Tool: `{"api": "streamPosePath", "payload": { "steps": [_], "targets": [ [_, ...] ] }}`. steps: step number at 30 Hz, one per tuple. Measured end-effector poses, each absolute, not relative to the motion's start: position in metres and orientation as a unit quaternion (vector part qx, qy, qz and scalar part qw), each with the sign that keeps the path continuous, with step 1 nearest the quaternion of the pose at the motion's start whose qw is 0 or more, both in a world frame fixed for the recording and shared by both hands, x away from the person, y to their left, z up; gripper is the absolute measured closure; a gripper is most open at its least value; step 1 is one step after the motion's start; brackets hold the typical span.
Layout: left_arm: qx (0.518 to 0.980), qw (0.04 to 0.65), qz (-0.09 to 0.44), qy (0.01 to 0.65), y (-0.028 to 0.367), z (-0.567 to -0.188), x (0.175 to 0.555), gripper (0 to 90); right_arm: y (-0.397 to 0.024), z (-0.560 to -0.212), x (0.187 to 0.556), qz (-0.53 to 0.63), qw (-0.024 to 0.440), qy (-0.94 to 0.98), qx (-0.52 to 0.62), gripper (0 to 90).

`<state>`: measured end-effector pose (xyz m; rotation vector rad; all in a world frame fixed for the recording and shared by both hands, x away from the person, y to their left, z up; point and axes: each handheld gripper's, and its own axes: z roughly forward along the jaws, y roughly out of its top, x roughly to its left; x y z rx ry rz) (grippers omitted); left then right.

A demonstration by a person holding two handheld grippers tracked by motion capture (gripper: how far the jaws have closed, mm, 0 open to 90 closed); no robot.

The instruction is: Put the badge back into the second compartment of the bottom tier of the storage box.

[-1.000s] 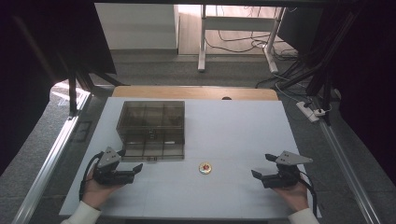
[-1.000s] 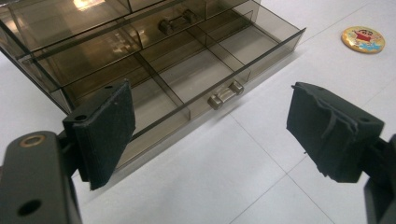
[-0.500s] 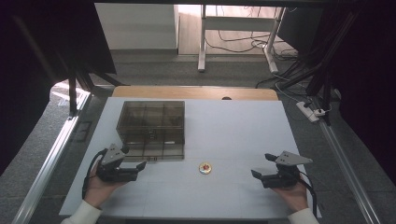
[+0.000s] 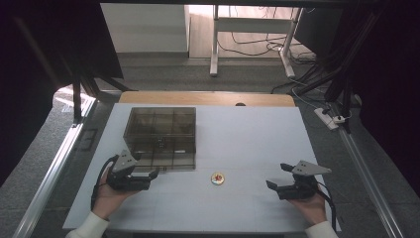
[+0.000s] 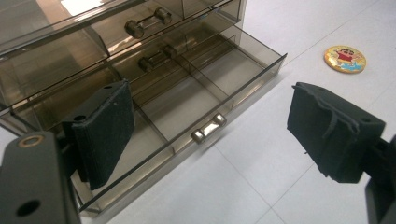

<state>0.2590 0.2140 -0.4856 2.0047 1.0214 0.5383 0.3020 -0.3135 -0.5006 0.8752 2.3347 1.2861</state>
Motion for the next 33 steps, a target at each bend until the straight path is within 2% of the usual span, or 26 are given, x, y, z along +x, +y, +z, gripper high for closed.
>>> {"api": "streamPosePath", "payload": {
  "steps": [33],
  "targets": [
    [0.818,0.393,0.2,0.369,0.179,-0.483,0.273,15.5,-0.313,-0.501,0.303,0.448,0.172,0.821,0.309,12.3]
  ]
}}
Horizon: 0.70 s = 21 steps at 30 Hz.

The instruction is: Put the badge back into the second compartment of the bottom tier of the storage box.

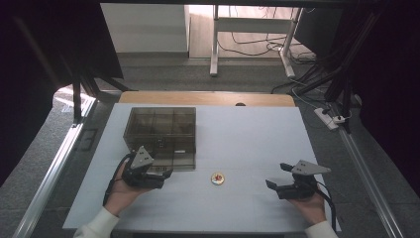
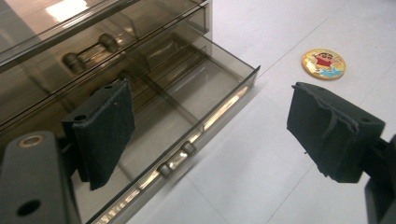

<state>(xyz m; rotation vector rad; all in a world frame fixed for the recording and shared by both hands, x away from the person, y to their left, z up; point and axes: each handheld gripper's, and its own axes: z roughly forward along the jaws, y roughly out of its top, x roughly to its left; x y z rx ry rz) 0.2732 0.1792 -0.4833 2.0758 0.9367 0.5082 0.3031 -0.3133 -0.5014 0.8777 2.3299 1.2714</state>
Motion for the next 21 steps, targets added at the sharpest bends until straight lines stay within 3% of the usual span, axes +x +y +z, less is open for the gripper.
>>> {"api": "streamPosePath", "payload": {
  "steps": [21],
  "targets": [
    [0.83,0.392,0.195,0.346,0.153,-0.48,0.284,15.4,-0.313,-0.502,0.304,0.446,0.17,0.823,0.308,12.5]
  ]
}}
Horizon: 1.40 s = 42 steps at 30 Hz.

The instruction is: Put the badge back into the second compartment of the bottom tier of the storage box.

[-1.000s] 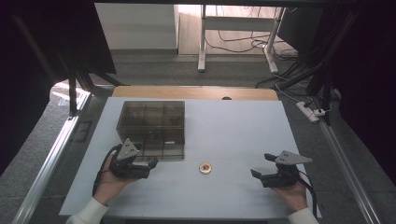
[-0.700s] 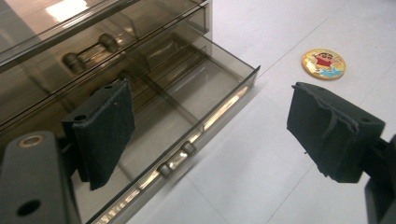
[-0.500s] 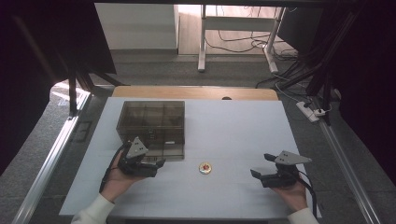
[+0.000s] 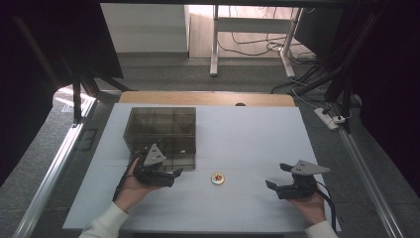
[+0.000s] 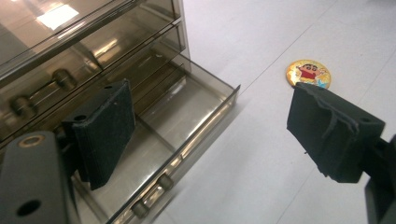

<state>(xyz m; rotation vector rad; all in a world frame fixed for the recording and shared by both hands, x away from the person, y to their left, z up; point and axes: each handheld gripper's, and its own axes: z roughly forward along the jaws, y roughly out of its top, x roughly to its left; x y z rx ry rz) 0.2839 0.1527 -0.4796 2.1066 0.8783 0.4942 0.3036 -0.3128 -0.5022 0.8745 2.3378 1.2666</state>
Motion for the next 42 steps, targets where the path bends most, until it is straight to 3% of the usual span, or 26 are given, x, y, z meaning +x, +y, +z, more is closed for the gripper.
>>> {"api": "streamPosePath", "payload": {
  "steps": [42],
  "targets": [
    [0.845,0.397,0.173,0.312,0.108,-0.47,0.306,15.5,-0.313,-0.502,0.303,0.445,0.174,0.822,0.309,13.0]
  ]
}}
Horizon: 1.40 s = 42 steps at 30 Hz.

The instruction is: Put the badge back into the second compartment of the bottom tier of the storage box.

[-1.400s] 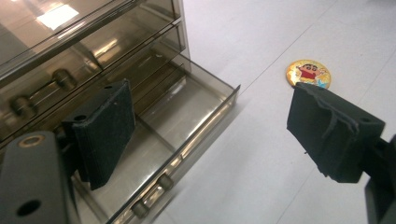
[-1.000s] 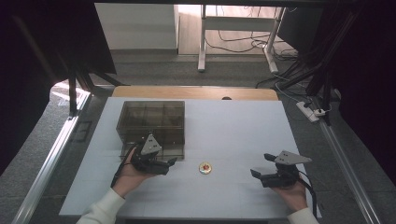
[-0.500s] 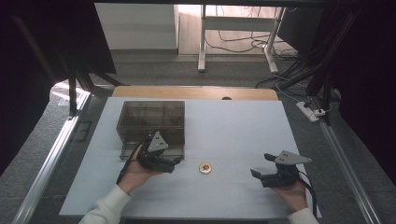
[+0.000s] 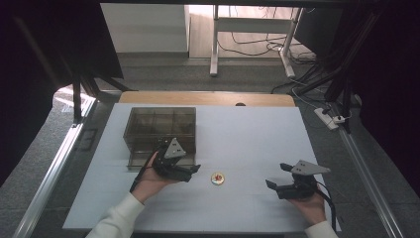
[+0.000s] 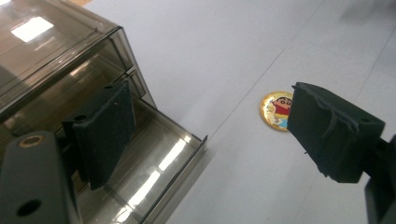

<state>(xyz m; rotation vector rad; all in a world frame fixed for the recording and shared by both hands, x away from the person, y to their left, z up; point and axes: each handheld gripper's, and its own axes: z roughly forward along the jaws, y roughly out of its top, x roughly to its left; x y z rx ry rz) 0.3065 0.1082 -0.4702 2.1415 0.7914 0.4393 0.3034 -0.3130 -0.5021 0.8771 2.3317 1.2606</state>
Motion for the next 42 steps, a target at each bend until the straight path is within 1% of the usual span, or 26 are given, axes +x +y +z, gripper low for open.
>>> {"api": "streamPosePath", "payload": {
  "steps": [42],
  "targets": [
    [0.875,0.388,0.129,0.261,0.053,-0.478,0.319,15.5,-0.313,-0.503,0.304,0.439,0.175,0.825,0.31,13.2]
  ]
}}
